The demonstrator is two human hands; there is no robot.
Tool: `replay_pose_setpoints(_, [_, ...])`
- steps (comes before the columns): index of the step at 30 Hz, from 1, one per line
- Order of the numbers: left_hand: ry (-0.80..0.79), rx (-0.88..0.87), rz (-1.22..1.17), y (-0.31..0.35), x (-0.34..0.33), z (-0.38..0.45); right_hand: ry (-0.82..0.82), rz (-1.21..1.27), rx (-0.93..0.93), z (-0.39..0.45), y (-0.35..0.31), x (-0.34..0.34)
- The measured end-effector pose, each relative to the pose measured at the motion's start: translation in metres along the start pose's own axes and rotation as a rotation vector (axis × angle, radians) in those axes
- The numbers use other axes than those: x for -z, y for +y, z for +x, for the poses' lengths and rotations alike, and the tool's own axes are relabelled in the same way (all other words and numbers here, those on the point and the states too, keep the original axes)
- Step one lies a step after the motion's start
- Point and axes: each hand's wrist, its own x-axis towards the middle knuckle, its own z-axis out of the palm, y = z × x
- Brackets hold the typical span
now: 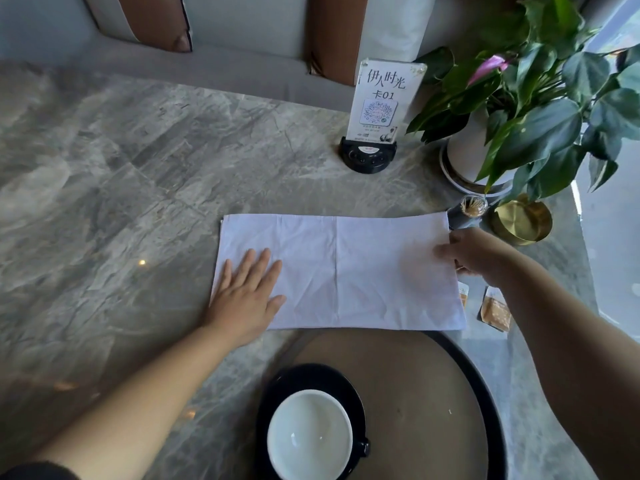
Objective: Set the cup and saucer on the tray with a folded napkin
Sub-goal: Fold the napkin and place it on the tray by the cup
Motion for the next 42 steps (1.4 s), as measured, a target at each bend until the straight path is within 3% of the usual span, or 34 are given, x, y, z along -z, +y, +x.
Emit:
replay_pose_setpoints(5, [-0.007,0.038,0.006,0.001,0.003,-0.005,-0.024,0.320,0.095,-0.012,-0.020,0.010])
replay_pose_setpoints(12, [0.000,0.023,-0.032,0.005,0.002,-0.046,0.027,0.467,0.130,-0.031,-0.039,0.000])
replay_pose_setpoints(18, [0.014,0.114,-0.070,0.008,0.002,-0.058,0.075,0.601,0.184,-0.065,-0.065,-0.014])
replay_pose_setpoints(22, [0.019,0.136,-0.089,0.003,0.003,-0.067,-0.027,0.627,0.298,-0.097,-0.110,-0.039])
replay_pose_setpoints(26, [0.044,0.096,-0.126,0.000,0.004,-0.071,-0.185,0.655,0.336,-0.110,-0.158,-0.110])
replay_pose_setpoints(30, [0.064,0.099,-0.181,-0.017,0.003,-0.079,-0.207,0.461,0.406,-0.103,-0.182,-0.201])
replay_pose_setpoints(34, [0.069,0.109,-0.157,-0.039,-0.005,-0.103,-0.126,0.081,0.484,-0.083,-0.179,-0.265])
replay_pose_setpoints(39, [0.161,0.188,-0.303,-0.050,-0.001,-0.128,-0.048,-0.131,0.501,-0.064,-0.172,-0.298])
replay_pose_setpoints(42, [0.213,0.241,-0.388,-0.056,0.002,-0.138,-0.092,-0.296,0.488,-0.058,-0.166,-0.302])
